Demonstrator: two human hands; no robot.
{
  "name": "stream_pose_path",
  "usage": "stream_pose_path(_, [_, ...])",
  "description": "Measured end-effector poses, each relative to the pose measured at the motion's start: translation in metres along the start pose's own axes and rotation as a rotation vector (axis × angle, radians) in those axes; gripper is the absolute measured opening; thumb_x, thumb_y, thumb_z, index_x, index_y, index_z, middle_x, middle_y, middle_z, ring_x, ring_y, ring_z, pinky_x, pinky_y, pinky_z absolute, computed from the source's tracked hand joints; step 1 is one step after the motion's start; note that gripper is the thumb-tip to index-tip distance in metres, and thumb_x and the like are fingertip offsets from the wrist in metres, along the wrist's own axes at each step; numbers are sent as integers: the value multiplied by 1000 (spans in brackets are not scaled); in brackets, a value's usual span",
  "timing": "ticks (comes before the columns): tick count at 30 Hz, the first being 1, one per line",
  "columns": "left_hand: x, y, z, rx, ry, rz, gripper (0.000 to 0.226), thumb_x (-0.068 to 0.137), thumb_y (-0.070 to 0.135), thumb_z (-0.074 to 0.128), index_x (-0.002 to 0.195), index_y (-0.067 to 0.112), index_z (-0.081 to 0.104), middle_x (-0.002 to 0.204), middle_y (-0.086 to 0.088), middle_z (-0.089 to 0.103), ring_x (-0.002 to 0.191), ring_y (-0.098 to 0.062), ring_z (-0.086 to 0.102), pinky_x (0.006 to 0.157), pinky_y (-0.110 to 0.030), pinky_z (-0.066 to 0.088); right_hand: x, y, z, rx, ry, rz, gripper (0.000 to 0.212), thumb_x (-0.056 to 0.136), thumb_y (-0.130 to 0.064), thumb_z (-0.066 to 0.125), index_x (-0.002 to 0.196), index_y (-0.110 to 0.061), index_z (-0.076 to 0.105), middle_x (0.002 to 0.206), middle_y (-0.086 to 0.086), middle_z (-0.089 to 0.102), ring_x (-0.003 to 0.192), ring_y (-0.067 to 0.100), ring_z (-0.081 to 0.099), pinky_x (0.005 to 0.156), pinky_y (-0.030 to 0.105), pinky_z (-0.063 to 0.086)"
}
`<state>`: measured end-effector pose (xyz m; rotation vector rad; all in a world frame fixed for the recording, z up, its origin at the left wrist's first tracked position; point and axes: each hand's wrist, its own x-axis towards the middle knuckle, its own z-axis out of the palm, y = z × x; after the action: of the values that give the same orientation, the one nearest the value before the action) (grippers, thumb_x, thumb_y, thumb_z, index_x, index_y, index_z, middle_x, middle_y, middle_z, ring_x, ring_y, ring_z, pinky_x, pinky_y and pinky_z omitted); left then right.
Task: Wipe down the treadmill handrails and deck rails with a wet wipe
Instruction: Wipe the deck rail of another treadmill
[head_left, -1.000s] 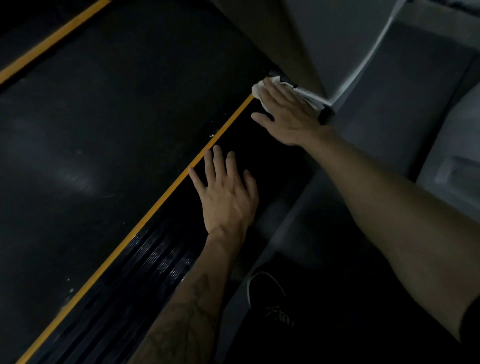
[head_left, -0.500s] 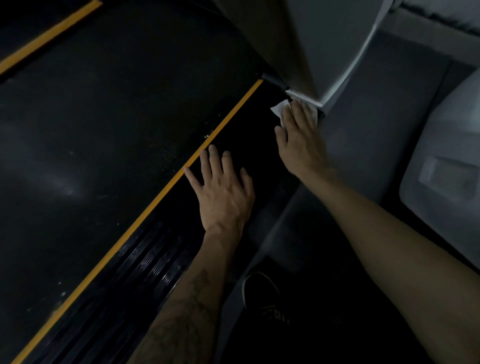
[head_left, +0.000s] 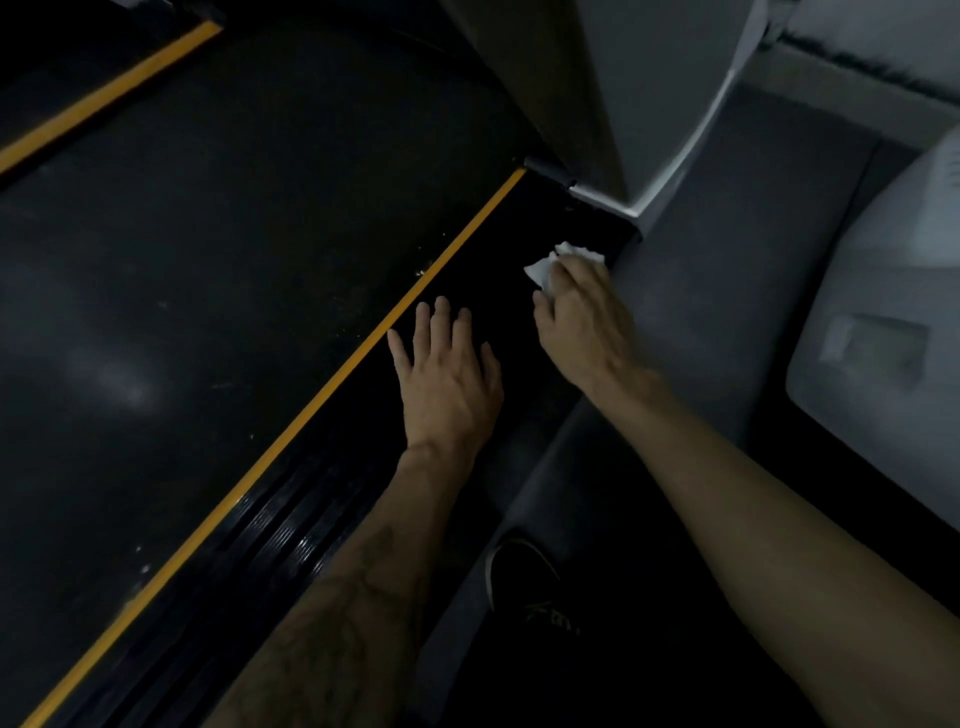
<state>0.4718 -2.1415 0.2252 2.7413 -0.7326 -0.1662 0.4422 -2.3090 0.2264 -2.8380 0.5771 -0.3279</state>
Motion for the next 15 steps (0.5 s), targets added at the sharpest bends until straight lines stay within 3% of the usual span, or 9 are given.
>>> stream_pose_path(6, [-41, -33, -33, -58, -4, 16, 45, 109, 33, 40, 147, 10, 47, 156, -10, 43, 147, -26, 37, 123, -44, 27, -52, -51, -11, 49, 26, -145, 50, 97, -6, 58, 143, 10, 49, 145, 21, 51, 142, 34, 43, 124, 39, 29])
stream_pose_path(9, [-75, -49, -49, -58, 17, -15, 44, 109, 31, 41, 146, 9, 49, 154, -10, 45, 145, -26, 38, 121, -43, 28, -69, -76, -20, 44, 14, -185, 50, 98, -4, 55, 145, 9, 46, 146, 19, 50, 143, 31, 41, 121, 39, 35])
stream_pose_path(15, [-137, -86, -90, -55, 115, -71, 44, 108, 31, 43, 145, 9, 50, 155, -10, 45, 150, -28, 33, 126, -46, 22, -90, -146, -34, 47, -13, -313, 52, 100, -2, 51, 150, 6, 41, 152, 15, 43, 147, 29, 35, 122, 37, 33])
